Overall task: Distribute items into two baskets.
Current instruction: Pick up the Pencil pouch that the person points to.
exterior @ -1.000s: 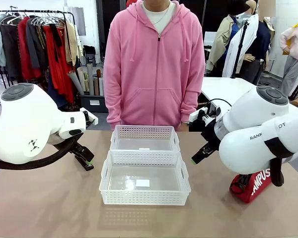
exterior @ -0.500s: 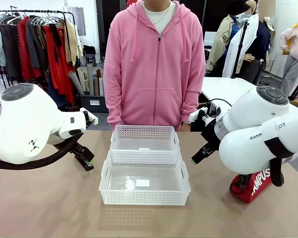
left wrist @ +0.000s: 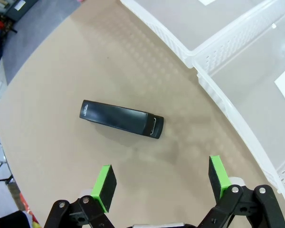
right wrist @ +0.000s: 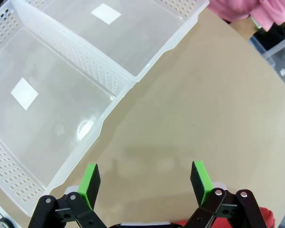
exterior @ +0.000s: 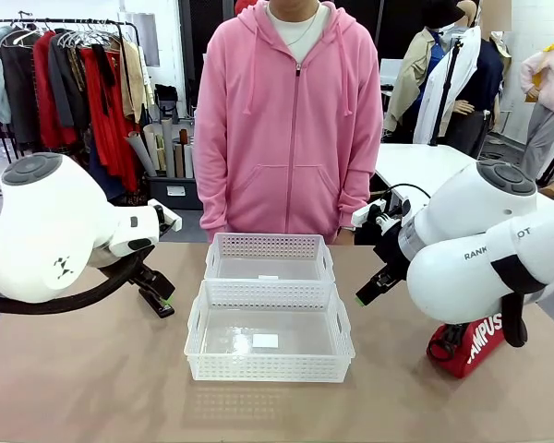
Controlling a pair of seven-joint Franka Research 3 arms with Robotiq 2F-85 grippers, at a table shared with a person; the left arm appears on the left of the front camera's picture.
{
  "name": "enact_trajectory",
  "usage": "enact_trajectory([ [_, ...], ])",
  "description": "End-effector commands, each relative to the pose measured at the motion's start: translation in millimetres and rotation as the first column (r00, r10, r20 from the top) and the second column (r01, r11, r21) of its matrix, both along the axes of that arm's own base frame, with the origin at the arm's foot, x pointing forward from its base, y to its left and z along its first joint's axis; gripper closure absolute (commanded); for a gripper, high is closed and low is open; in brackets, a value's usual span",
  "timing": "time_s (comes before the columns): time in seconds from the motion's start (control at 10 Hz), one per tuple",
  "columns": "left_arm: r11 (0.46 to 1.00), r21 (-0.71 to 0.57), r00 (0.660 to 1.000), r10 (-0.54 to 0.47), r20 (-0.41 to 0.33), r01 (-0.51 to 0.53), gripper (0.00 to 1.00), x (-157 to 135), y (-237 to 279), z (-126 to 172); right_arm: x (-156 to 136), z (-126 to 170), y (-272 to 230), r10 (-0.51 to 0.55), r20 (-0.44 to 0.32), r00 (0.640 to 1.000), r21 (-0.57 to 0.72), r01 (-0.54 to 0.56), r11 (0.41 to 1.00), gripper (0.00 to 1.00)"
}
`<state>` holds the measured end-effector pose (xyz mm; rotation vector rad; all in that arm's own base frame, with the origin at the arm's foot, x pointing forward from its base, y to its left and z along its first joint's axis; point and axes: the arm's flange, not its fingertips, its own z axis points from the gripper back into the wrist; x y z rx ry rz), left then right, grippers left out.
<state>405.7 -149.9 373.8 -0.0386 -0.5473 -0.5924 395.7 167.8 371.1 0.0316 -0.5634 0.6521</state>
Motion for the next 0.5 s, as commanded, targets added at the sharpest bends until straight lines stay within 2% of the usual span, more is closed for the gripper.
enact_trajectory([
  [0.0, 1.000, -0.016, 0.999, 0.010, -0.034, -0.011, 0.00, 9, 15, 21, 7, 18, -9, 0.014, -0.029, 0.999, 0.030, -0.013, 0.999, 0.00],
  [0.1, 0.999, -0.051, 0.998, 0.005, -0.056, -0.008, 0.00, 14, 21, 36, 13, 29, -18, 0.021, -0.048, 0.999, 0.048, -0.019, 0.999, 0.00],
  [0.4, 0.986, -0.166, 0.977, -0.028, -0.212, -0.008, 0.00, 32, 54, 78, 33, 60, -44, 0.062, -0.116, 0.991, 0.147, -0.045, 0.988, 0.00],
])
